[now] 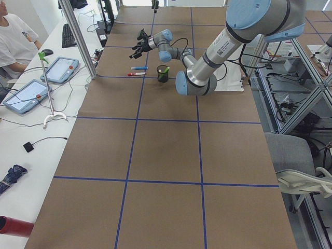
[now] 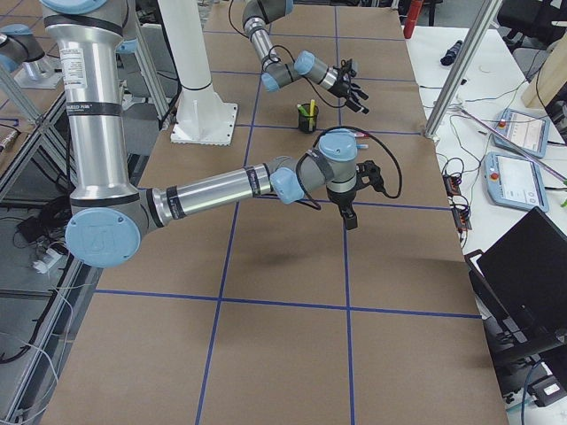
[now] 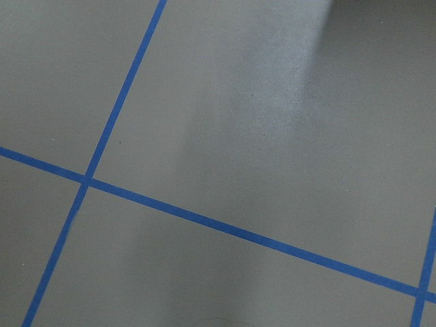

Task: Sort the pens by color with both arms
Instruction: 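Withdraw the left gripper while the right gripper moves toward the cup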

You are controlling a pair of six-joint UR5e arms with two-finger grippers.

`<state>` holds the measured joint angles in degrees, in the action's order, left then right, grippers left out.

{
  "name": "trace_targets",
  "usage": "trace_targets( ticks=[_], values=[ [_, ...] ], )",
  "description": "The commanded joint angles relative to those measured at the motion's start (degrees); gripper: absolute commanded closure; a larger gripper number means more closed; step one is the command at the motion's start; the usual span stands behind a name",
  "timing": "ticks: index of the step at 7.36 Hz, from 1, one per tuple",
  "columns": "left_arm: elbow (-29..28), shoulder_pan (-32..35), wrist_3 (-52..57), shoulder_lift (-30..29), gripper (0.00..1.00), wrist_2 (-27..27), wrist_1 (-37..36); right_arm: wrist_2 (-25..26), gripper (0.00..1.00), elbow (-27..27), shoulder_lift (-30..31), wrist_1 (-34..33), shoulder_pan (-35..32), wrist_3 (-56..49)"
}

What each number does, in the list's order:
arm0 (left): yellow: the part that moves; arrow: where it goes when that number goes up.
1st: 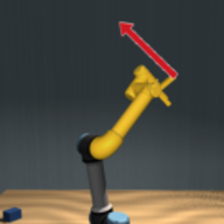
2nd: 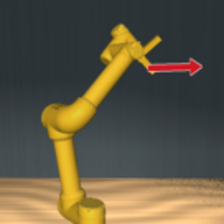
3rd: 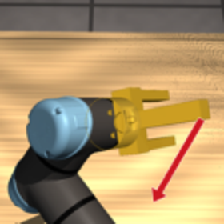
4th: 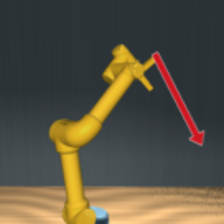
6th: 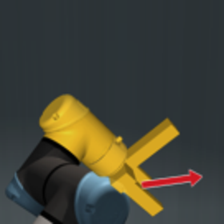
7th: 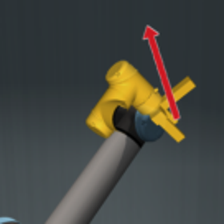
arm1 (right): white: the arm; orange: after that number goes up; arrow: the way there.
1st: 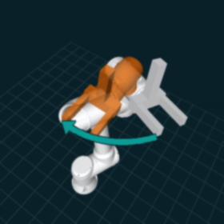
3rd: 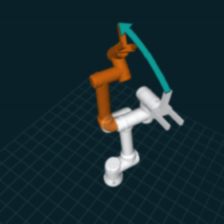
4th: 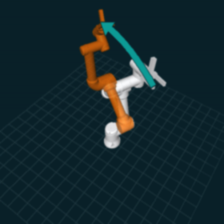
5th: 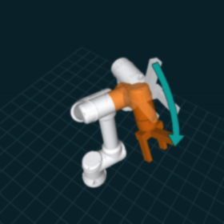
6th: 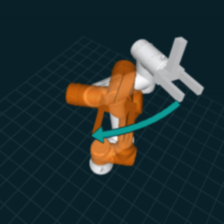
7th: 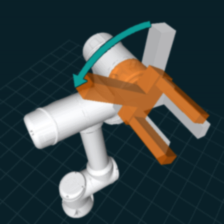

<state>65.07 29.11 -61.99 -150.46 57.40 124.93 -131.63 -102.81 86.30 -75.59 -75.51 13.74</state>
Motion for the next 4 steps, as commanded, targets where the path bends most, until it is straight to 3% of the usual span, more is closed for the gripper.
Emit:
trace_targets(
  ticks=[1,3,4],
  values=[
    [12.8,5.1,0.9,4.4,0.01,12.9,-11.1,0.2,0.01,0.2,-2.1,0.0,0.0,3.9],
    [26.4,12.8,5.0,14.6,0.01,31.1,-15.5,0.3,0.01,-0.5,-6.6,0.0,2.9,16.1],
    [29.6,16.6,6.6,18.8,0.01,37.8,-15.6,1.4,0.01,-1.6,-9.4,0.0,5.8,22.8]
  ],
)
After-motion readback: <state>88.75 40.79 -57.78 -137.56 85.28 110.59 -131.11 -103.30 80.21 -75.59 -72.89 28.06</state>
